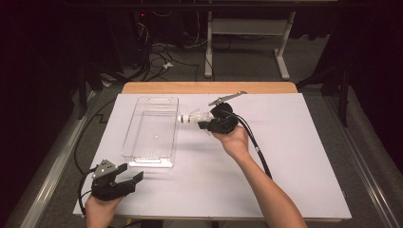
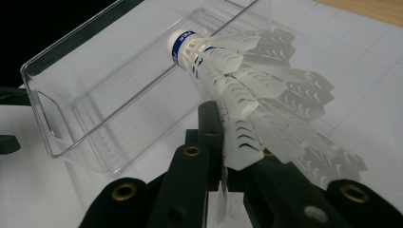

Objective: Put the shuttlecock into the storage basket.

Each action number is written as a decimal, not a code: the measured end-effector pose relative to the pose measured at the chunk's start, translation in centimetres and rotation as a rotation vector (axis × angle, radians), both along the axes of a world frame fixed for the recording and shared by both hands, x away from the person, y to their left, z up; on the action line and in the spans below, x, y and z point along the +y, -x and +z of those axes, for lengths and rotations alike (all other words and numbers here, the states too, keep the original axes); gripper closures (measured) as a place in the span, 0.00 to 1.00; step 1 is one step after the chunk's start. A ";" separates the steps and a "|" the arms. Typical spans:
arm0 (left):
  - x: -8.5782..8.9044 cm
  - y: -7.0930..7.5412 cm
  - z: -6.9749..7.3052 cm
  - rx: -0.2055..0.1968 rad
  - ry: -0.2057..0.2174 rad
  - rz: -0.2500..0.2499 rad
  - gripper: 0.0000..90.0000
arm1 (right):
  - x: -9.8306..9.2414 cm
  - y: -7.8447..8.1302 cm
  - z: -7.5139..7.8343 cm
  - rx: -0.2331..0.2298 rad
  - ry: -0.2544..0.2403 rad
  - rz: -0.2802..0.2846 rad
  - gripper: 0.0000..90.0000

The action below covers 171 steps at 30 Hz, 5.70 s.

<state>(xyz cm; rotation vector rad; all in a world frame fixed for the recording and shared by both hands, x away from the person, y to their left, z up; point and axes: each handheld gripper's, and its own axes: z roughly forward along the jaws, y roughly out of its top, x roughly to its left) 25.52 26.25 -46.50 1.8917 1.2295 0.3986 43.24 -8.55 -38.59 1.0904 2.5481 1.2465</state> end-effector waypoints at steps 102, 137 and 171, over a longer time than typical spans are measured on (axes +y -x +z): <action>0.0 0.0 0.1 -0.003 0.008 -0.011 0.32 | 9.4 -3.5 0.4 0.019 0.019 0.066 0.99; -0.1 0.0 0.1 -0.004 0.012 -0.019 0.32 | 13.6 -4.5 -0.4 0.034 0.063 0.090 0.99; -0.1 0.0 0.1 -0.001 0.014 -0.025 0.32 | 16.2 -5.9 -2.7 0.066 0.159 0.073 0.98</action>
